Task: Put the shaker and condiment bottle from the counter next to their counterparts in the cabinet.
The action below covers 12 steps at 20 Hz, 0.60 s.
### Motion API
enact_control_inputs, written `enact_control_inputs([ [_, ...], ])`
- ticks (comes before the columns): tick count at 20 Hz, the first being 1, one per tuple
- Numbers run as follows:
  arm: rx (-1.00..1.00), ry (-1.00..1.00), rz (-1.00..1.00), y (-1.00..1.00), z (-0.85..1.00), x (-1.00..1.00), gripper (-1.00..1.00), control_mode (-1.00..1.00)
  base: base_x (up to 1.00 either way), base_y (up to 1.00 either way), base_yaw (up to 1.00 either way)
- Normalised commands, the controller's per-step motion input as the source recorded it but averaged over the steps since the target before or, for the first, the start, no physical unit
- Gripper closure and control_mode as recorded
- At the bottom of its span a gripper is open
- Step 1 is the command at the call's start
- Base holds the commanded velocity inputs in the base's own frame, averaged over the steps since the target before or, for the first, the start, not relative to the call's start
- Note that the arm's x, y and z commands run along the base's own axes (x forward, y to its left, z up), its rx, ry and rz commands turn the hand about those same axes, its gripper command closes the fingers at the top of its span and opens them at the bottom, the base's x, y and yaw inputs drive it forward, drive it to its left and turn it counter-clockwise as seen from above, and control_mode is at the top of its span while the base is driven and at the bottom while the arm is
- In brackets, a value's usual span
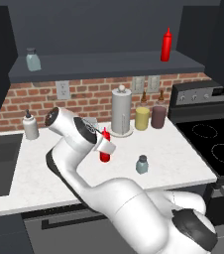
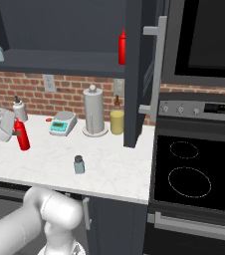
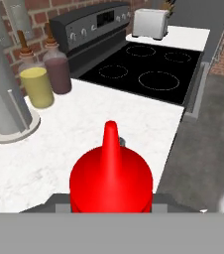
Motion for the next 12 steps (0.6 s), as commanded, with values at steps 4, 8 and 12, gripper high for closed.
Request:
enact_control_inputs([
  [4,0.00,0.00,0.09,-0.76,0.84,-0.13,1.00,-1.00,0.00,0.00,0.00],
  [8,0.00,0.04,0.05,-0.66,0.79,-0.03,1.00,-1.00,0.00,0.00,0.00],
  [12,0.00,0.07,0.03,-0.65,0.71,0.00,1.00,-1.00,0.00,0.00,0.00],
])
